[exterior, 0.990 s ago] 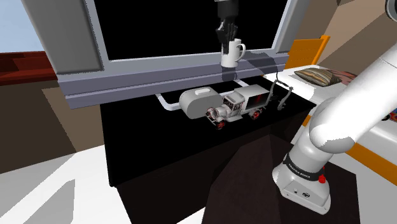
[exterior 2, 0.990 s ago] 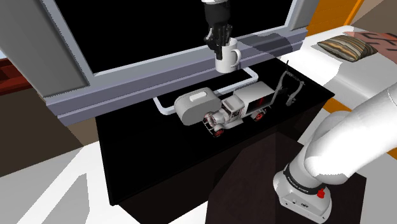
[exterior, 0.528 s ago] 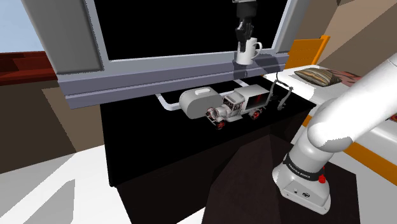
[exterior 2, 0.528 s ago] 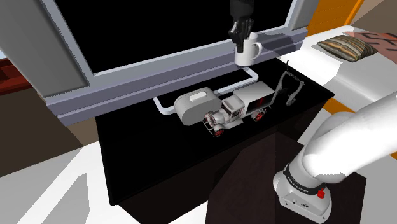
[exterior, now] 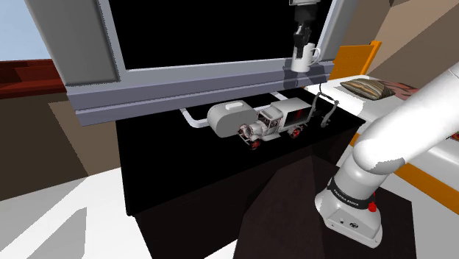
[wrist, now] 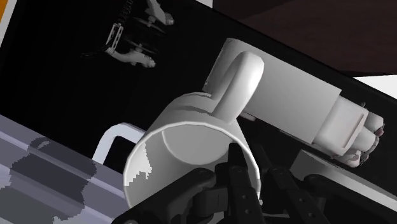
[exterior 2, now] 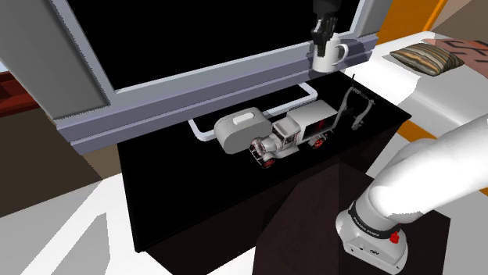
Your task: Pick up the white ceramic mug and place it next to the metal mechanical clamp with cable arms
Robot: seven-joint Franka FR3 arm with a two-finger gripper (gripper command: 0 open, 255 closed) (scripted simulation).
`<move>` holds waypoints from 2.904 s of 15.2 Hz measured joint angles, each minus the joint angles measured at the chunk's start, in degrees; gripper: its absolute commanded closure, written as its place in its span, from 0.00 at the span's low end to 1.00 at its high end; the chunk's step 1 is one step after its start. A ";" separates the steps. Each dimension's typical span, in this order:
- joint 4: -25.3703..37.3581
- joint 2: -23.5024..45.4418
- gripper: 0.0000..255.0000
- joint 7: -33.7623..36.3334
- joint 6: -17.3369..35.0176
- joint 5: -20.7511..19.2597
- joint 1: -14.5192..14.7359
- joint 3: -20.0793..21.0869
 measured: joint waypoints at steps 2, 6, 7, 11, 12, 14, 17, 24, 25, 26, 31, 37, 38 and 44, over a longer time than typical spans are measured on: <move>0.57 0.55 1.00 -2.70 0.37 -0.82 -0.95 -1.82; 2.67 2.54 1.00 -8.71 1.13 -2.24 -2.98 -5.82; 3.46 3.38 1.00 -10.30 1.41 -2.46 -3.50 -6.91; 6.42 5.99 1.00 -16.26 1.93 -3.08 -5.45 -10.74; 6.99 7.05 1.00 -18.00 2.67 -3.08 -6.05 -11.95; 9.37 9.01 1.00 -21.00 2.63 -2.85 -7.00 -13.79; 12.69 12.72 1.00 -26.14 3.50 -1.99 -8.83 -16.95; 16.08 18.56 1.00 -33.09 6.25 0.30 -11.87 -20.87; 15.49 18.58 1.00 -33.14 6.88 0.30 -11.94 -20.93; 14.68 18.60 1.00 -33.15 7.71 0.30 -12.00 -21.00; 10.77 18.52 1.00 -32.46 11.49 0.22 -11.96 -20.96; 5.62 17.95 1.00 -31.65 16.11 -0.20 -11.97 -20.96; 5.01 18.14 1.00 -31.67 16.88 -0.11 -12.03 -21.03; 0.93 18.54 1.00 -31.21 21.28 -0.06 -12.13 -21.14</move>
